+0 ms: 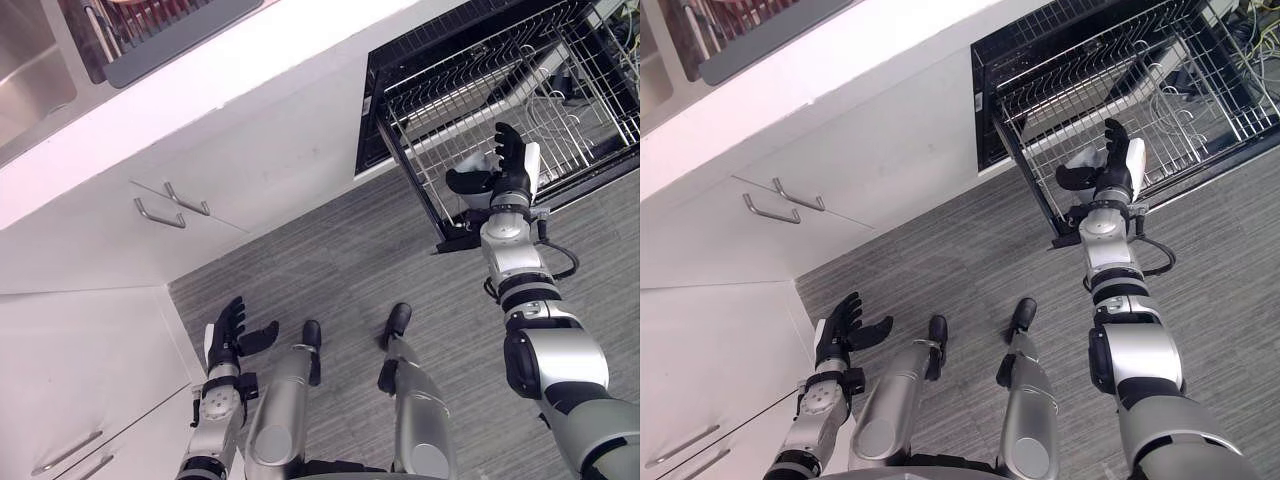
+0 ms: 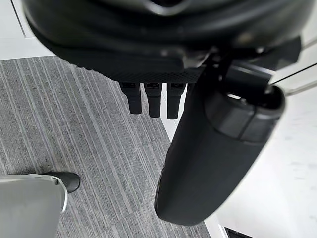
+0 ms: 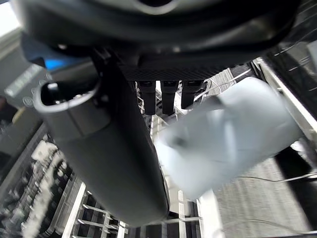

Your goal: Walk over to the sink, pick up the cup, carry it to the dishwasher, place the cup inside the dishwasher, then close the dishwasher door

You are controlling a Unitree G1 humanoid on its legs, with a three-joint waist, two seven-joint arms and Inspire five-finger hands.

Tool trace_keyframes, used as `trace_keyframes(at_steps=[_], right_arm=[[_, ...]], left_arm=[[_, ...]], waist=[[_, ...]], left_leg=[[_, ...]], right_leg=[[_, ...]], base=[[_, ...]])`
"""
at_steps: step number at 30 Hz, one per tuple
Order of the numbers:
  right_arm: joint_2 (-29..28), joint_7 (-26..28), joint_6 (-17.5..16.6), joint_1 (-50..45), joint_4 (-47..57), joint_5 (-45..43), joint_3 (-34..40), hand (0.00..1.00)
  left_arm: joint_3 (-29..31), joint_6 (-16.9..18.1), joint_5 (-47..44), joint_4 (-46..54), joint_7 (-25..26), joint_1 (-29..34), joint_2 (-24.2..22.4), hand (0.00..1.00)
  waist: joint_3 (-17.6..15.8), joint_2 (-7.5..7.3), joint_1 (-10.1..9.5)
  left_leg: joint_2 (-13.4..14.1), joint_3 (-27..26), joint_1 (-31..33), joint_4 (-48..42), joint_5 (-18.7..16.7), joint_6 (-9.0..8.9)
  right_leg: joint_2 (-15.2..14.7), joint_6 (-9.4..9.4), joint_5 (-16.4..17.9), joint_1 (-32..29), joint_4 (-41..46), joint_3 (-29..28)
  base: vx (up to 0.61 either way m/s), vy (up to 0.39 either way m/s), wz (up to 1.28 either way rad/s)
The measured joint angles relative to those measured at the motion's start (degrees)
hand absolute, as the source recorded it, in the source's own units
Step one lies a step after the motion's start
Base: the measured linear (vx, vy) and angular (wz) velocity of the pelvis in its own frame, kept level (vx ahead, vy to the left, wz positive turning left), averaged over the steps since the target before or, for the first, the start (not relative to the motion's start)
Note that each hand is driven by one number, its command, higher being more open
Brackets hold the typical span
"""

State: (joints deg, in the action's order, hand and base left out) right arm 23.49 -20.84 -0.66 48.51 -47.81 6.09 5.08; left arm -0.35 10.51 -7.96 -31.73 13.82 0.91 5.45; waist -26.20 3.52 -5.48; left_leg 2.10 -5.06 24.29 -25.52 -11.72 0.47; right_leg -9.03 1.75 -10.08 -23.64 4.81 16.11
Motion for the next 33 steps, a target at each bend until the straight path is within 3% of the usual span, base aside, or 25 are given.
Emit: trace_keyframes(at_steps=[6,11,14,16,21,22,24,26,27,28,30,32,33], right_arm=[[-2.8,-1.8,-0.4,-12.3,20.1,-0.2,1.6,0.9],[-8.6,-1.7,-1.9,-23.9,33.8,-0.2,1.9,0.9],[-12.3,-0.6,-2.2,-31.3,41.4,-0.2,2.0,0.9],[-15.1,0.9,-3.1,-36.9,47.3,-0.2,2.0,0.9],[-17.1,2.5,-6.6,-44.3,56.3,-0.2,1.8,0.9],[-17.2,2.5,-7.3,-44.8,57.1,-0.2,1.9,0.9],[-17.2,2.6,-7.8,-44.7,57.7,-0.2,2.0,0.9],[-16.6,2.9,-8.9,-44.6,58.4,-0.2,1.4,0.9],[-16.2,2.9,-9.0,-44.6,58.5,-0.1,1.2,0.9],[-16.0,3.5,-9.0,-44.5,58.4,0.5,0.7,0.9],[-16.0,4.5,-9.0,-44.5,58.4,1.8,-1.2,0.9],[-15.9,5.7,-8.9,-44.4,57.1,4.5,-4.0,0.9],[-15.8,5.9,-8.9,-44.3,56.7,4.9,-4.8,0.9]], left_arm=[[0.0,-0.1,0.1,0.0,0.0,0.2,-0.9,0.9],[0.0,-0.5,0.3,-0.1,-0.4,1.5,-0.9,0.9],[0.4,-0.8,1.2,-0.4,-0.6,3.0,-0.8,0.9],[0.5,-1.6,1.3,-3.0,-1.4,4.0,-1.1,0.9],[0.5,-2.1,1.3,-5.5,-2.5,6.2,-2.7,0.9],[0.5,-2.1,1.3,-5.8,-2.6,6.2,-2.7,0.9],[0.5,-2.1,1.3,-6.4,-2.6,6.1,-2.8,0.9],[0.5,-2.1,1.3,-7.1,-2.6,6.5,-3.5,0.9],[0.5,-2.1,1.3,-7.2,-2.6,6.7,-3.9,0.9],[0.5,-2.1,1.6,-7.4,-2.6,7.4,-4.1,0.9],[0.8,-2.5,2.5,-7.5,-2.8,8.2,-3.9,0.9],[1.0,-2.5,3.5,-7.6,-2.9,8.9,-2.9,0.9],[1.0,-2.5,3.5,-7.8,-3.0,9.2,-2.4,0.9]], waist=[[-0.1,0.0,0.66],[0.3,-0.72,1.69],[1.8,-2.4,2.03],[4.6,-3.74,2.58],[9.1,-3.95,3.55],[10.1,-4.07,3.73],[11.2,-4.19,3.88],[12.9,-3.57,4.25],[13.1,-3.21,4.36],[13.2,-3.27,3.69],[13.3,-3.37,3.21],[13.3,-3.89,3.11],[13.5,-4.16,3.08]], left_leg=[[-0.2,0.0,-6.1,3.7,0.3,-0.1],[-0.3,0.0,-11.1,7.9,1.4,-0.48],[-0.2,-0.1,-13.9,10.7,2.1,-0.88],[0.0,-0.1,-16.1,12.6,2.4,-1.11],[-0.2,3.3,-18.6,14.9,3.0,-1.41],[-0.1,4.2,-18.8,15.6,3.7,-1.73],[0.7,-1.4,-18.6,16.7,4.5,-2.21],[6.6,-18.4,-19.0,15.0,4.8,-2.1],[7.1,-19.0,-19.0,14.7,5.3,-3.44],[6.2,-17.9,-19.1,14.1,5.4,-3.44],[5.4,-16.7,-18.8,11.6,3.6,-2.51],[4.3,-15.5,-19.3,6.8,-0.9,-1.13],[3.9,-15.3,-19.4,5.8,-2.1,-0.59]], right_leg=[[0.4,0.04,0.1,5.6,-2.6,-0.1],[0.7,0.27,0.2,10.0,-4.7,0.2],[1.2,0.34,0.3,12.2,-6.3,0.4],[1.7,0.36,0.3,14.0,-7.8,0.6],[1.5,0.86,1.3,18.6,-9.6,4.6],[0.8,1.03,1.8,19.7,-9.6,7.1],[-0.2,1.02,2.3,21.0,-9.6,10.5],[-1.5,2.06,3.2,22.4,-8.8,15.7],[-1.9,2.54,3.6,22.7,-8.2,16.6],[-2.8,2.99,3.9,22.9,-7.1,17.2],[-4.9,4.28,5.9,23.1,-3.4,18.2],[-10.1,4.85,12.4,21.7,8.9,17.6],[-11.7,4.26,13.6,20.7,12.7,16.8]], base=[[0.02,0.009,0.0],[0.03,-0.006,0.0],[0.06,-0.016,0.0],[0.09,-0.001,-0.01],[0.07,0.016,0.37],[0.02,0.033,1.03],[-0.03,0.045,1.0],[-0.02,0.089,1.17],[0.0,0.166,0.87],[-0.02,0.201,0.53],[-0.02,0.227,0.41],[0.02,0.277,0.29],[0.05,0.231,0.14]])
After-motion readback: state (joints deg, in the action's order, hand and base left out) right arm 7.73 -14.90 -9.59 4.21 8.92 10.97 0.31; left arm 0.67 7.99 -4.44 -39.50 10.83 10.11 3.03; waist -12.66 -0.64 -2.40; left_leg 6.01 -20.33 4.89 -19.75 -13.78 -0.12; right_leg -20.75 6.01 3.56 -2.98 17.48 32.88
